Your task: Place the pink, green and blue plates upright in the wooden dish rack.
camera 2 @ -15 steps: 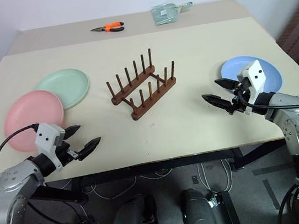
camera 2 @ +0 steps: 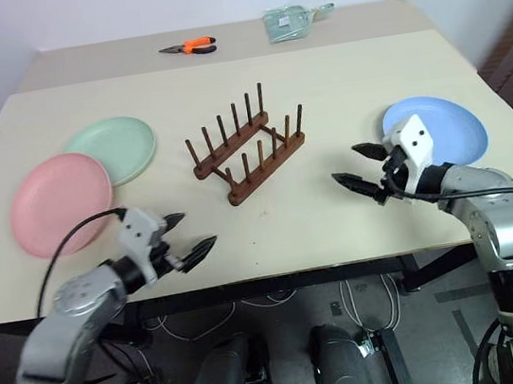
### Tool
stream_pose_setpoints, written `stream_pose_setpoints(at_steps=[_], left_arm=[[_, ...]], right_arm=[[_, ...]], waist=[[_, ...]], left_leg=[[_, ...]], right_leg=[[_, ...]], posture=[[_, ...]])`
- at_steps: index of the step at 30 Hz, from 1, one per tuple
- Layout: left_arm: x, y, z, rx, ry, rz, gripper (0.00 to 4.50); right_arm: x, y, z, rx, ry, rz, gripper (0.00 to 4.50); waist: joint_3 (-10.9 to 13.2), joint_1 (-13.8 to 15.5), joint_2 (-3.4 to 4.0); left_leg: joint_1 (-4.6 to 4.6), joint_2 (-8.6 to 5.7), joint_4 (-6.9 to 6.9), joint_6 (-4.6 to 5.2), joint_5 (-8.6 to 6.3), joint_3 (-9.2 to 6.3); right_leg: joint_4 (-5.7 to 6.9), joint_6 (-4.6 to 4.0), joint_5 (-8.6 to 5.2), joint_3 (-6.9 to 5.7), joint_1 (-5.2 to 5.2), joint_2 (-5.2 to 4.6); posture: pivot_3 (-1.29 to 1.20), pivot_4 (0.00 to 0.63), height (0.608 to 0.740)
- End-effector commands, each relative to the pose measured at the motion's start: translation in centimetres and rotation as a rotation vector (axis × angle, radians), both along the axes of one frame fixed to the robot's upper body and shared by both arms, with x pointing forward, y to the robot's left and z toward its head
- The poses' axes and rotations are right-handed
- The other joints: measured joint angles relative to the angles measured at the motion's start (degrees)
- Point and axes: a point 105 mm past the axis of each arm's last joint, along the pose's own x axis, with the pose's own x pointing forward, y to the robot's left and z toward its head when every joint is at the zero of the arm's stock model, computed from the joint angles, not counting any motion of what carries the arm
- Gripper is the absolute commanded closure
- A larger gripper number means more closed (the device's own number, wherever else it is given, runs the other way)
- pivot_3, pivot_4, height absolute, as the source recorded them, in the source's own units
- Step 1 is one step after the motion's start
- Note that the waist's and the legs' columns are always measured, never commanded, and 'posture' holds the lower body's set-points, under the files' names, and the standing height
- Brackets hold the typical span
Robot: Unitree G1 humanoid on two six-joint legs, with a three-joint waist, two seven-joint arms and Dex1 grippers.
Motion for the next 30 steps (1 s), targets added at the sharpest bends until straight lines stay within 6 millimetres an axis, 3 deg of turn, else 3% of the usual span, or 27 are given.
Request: stream_pose_setpoints(at_steps=[1,6,9,12,17,18,24,30], left_arm=[[1.7,-1.4,-1.2,0.020,-0.018,0.032,0.00],[4.4,-3.4,-3.4,0.039,0.000,0.038,0.00],[5.4,-5.0,-3.0,0.000,-0.007,-0.023,0.00],[6.2,-6.1,-2.8,0.003,-0.021,-0.081,0.86],[6.2,-6.7,-2.6,0.010,-0.023,-0.166,3.46],[6.0,-6.9,-2.7,0.027,-0.024,-0.206,3.77],[5.6,-8.5,-1.7,0.089,-0.047,-0.475,3.75],[8.0,-8.5,-1.6,0.221,-0.056,-0.559,3.75]], right_arm=[[-1.0,1.7,0.5,0.012,-0.032,0.032,0.79],[-2.3,3.7,-1.6,-0.004,-0.010,0.046,0.79],[-2.9,4.1,-1.7,-0.003,-0.009,0.040,0.79],[-3.1,3.8,-2.0,-0.015,-0.009,0.015,0.76],[-3.3,3.7,-2.1,-0.029,-0.014,0.008,0.76],[-3.3,3.6,-2.0,-0.032,-0.017,0.005,0.76],[-3.8,3.2,-1.9,-0.059,-0.022,0.010,0.76],[-3.5,3.4,-2.1,-0.047,-0.033,-0.008,0.76]], waist=[[0.00,-0.05,0.00],[-0.07,0.09,0.08],[-0.10,0.25,0.10],[-0.12,0.41,0.10],[-0.13,1.25,0.11],[-0.13,1.30,0.11],[-0.12,1.53,0.10],[-0.10,1.34,0.06]], left_leg=[[0.00,0.00,0.00,0.01,0.00,0.00],[0.03,0.00,0.03,0.02,0.01,0.01],[0.04,-0.03,0.09,0.09,-0.03,0.01],[0.05,-0.04,0.12,0.10,-0.03,0.00],[0.05,-0.04,0.13,0.11,-0.04,0.01],[0.04,-0.04,0.13,0.12,-0.04,0.01],[0.03,-0.04,0.15,0.14,-0.06,0.01],[-0.02,-0.06,0.19,0.21,-0.10,0.01]], right_leg=[[0.00,0.01,0.00,0.00,0.01,0.01],[0.04,0.02,0.01,-0.01,0.03,0.04],[0.04,0.04,0.02,-0.01,0.07,0.02],[0.04,0.07,0.04,-0.02,0.10,0.02],[0.02,0.07,0.04,-0.02,0.10,0.03],[0.01,0.08,0.04,-0.02,0.10,0.03],[0.00,0.07,0.03,-0.02,0.10,0.03],[-0.04,0.09,0.02,-0.05,0.10,0.06]], posture=[[0.00,0.150,0.740],[0.00,0.150,0.740],[0.00,0.150,0.740],[0.00,0.150,0.740],[0.00,0.150,0.740],[0.00,0.150,0.740],[0.00,0.150,0.740],[0.00,0.150,0.740]])
